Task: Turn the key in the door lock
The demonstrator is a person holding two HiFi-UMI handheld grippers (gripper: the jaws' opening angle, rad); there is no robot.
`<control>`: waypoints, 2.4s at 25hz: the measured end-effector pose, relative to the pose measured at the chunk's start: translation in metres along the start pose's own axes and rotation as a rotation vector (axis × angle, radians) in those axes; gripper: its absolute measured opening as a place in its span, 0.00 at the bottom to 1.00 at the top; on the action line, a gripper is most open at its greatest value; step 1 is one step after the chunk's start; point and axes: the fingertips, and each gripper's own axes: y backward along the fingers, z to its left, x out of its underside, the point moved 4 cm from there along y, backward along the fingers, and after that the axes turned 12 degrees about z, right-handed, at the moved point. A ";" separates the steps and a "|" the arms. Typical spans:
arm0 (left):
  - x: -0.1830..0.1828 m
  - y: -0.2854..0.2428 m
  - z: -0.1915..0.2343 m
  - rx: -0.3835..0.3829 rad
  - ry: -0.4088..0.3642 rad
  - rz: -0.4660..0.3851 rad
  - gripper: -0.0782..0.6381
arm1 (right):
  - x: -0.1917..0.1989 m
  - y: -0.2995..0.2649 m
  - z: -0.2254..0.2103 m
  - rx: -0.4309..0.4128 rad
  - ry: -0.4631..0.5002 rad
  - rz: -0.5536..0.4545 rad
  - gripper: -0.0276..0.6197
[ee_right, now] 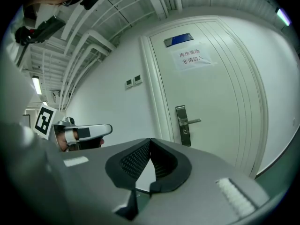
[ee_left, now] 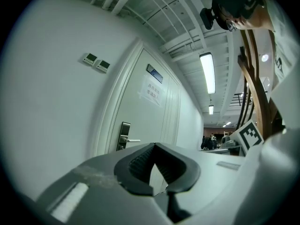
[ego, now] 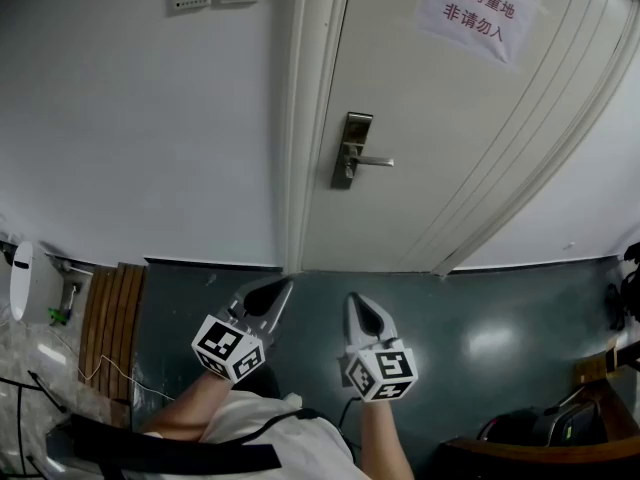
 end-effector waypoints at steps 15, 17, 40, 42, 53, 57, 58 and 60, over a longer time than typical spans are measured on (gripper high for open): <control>-0.021 -0.056 0.054 -0.016 -0.026 -0.003 0.12 | -0.025 -0.061 -0.024 0.016 -0.011 0.001 0.05; -0.028 -0.066 0.066 -0.005 -0.024 -0.009 0.12 | -0.032 -0.075 -0.028 0.025 -0.002 0.005 0.05; -0.064 -0.151 0.195 0.173 -0.026 0.016 0.12 | -0.084 -0.210 -0.051 0.182 -0.028 0.020 0.05; -0.066 -0.156 0.203 0.189 -0.025 0.016 0.12 | -0.085 -0.219 -0.053 0.194 -0.033 0.021 0.05; -0.062 -0.173 0.235 0.203 -0.004 0.026 0.12 | -0.082 -0.252 -0.064 0.223 -0.051 0.045 0.05; -0.062 -0.179 0.239 0.190 -0.010 0.030 0.12 | -0.081 -0.264 -0.075 0.220 -0.032 0.067 0.05; -0.061 -0.181 0.240 0.185 -0.009 0.032 0.12 | -0.080 -0.267 -0.078 0.218 -0.030 0.071 0.05; -0.061 -0.185 0.241 0.174 -0.006 0.034 0.12 | -0.080 -0.272 -0.086 0.217 -0.023 0.077 0.05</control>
